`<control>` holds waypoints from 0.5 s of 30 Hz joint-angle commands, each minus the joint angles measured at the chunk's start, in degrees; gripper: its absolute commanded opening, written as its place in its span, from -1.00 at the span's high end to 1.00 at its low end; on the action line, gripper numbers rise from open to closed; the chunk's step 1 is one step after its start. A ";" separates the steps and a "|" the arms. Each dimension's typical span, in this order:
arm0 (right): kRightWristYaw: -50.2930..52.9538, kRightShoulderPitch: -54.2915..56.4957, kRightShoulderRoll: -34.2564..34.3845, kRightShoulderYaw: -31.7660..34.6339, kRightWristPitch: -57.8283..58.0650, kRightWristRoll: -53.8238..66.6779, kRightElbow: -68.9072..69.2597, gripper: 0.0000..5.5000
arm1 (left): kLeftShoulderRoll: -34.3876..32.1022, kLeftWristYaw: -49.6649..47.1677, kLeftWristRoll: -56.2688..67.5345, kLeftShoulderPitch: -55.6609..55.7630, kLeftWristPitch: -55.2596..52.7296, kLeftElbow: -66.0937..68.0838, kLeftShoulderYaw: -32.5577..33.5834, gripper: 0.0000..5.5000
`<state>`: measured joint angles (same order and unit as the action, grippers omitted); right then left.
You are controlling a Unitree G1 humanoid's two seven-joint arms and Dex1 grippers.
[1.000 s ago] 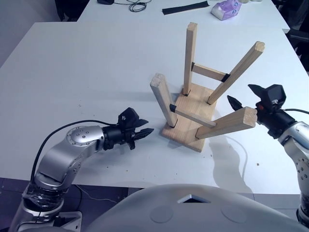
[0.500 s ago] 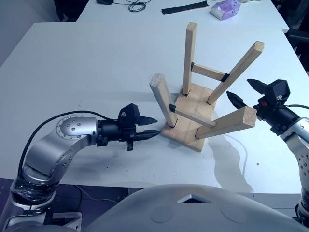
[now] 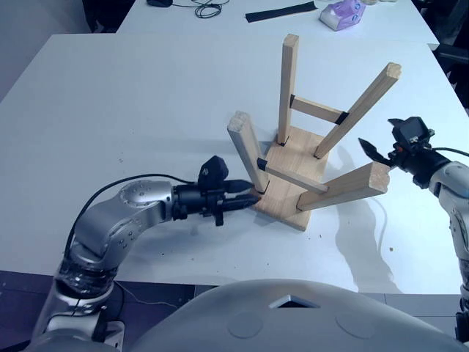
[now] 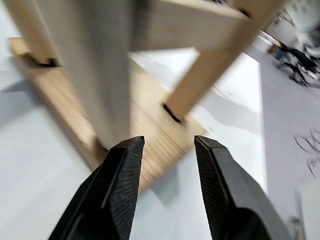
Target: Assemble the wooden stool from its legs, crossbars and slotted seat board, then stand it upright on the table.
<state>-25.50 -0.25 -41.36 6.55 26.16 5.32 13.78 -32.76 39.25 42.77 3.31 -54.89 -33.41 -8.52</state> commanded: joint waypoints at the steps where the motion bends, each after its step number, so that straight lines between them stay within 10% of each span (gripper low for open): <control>1: 2.51 5.66 3.90 -2.89 -3.52 -2.74 -4.28 -0.42 | 0.51 -0.91 -1.75 1.37 -1.24 1.20 -4.16 0.32; 15: -2.79 17.97 10.44 -9.92 -19.43 -5.75 -22.95 -0.42 | -2.92 2.53 -10.40 2.43 4.97 5.18 -10.01 0.32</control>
<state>-25.09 17.13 -29.93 -2.14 8.78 -0.10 -7.33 -35.44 41.71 34.11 3.68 -50.93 -29.89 -18.73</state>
